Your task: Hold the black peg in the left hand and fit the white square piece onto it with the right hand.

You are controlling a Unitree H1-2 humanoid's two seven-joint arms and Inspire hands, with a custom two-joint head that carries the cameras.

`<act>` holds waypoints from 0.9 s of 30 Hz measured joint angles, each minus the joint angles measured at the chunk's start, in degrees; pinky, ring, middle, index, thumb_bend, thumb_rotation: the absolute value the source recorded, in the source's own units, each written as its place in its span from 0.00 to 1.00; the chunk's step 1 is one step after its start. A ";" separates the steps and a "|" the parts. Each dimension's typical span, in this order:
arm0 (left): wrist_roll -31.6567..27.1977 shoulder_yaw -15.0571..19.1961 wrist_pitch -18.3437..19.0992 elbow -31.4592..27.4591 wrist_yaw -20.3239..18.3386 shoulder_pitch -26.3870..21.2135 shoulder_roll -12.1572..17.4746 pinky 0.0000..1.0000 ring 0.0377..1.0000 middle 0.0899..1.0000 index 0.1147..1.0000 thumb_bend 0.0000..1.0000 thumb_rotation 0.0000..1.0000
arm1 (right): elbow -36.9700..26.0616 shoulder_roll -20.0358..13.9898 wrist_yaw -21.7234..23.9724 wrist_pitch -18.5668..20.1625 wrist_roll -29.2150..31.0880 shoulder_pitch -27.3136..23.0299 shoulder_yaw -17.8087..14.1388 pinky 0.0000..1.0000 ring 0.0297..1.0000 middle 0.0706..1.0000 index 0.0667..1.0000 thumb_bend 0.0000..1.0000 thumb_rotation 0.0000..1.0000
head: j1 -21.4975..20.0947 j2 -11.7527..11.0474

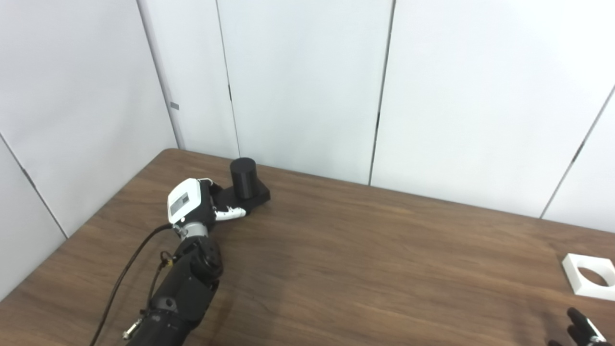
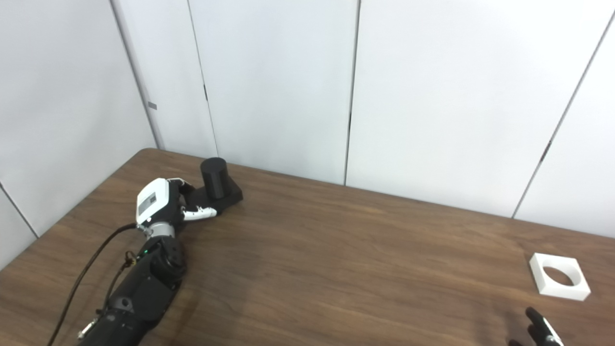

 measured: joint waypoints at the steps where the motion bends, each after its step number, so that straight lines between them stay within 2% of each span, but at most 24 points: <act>1: 0.00 -0.03 0.01 -0.02 0.00 0.00 0.00 0.61 0.71 0.65 0.41 0.52 0.05 | -0.02 0.00 0.00 0.02 -0.07 0.00 0.00 0.86 0.94 0.94 0.86 0.40 1.00 | 0.00 0.00; 6: -0.13 -0.06 0.04 -0.63 -0.12 0.31 0.00 0.60 0.71 0.64 0.41 0.52 0.05 | -0.28 0.01 0.00 0.44 -0.06 0.00 0.01 0.86 0.94 0.94 0.85 0.37 1.00 | 0.00 0.00; 11: -0.75 -0.25 0.05 -5.30 -1.52 2.98 -0.10 0.60 0.71 0.65 0.41 0.52 0.05 | -0.33 0.00 0.00 0.38 -0.62 -0.02 0.13 0.87 0.95 0.94 0.84 0.40 1.00 | -0.35 0.17; 16: -0.72 -0.89 0.29 -12.76 -4.01 6.79 -0.15 0.60 0.72 0.64 0.41 0.52 0.05 | -0.24 0.00 0.00 0.32 -0.64 -0.05 0.17 0.87 0.94 0.94 0.84 0.39 1.00 | -0.53 0.18; 21: 0.51 -2.73 2.86 -23.72 -7.84 11.02 -0.76 0.64 0.74 0.66 0.41 0.52 0.05 | 0.05 0.02 0.00 -0.04 -0.76 -0.11 0.18 0.88 0.94 0.93 0.84 0.37 1.00 | -0.88 0.26; 27: 2.90 -4.61 4.91 -32.18 -12.35 14.16 -2.35 0.67 0.76 0.67 0.41 0.52 0.05 | 0.52 0.00 0.00 -0.58 -1.14 -0.37 0.33 0.90 0.95 0.93 0.83 0.38 1.00 | -0.70 -0.09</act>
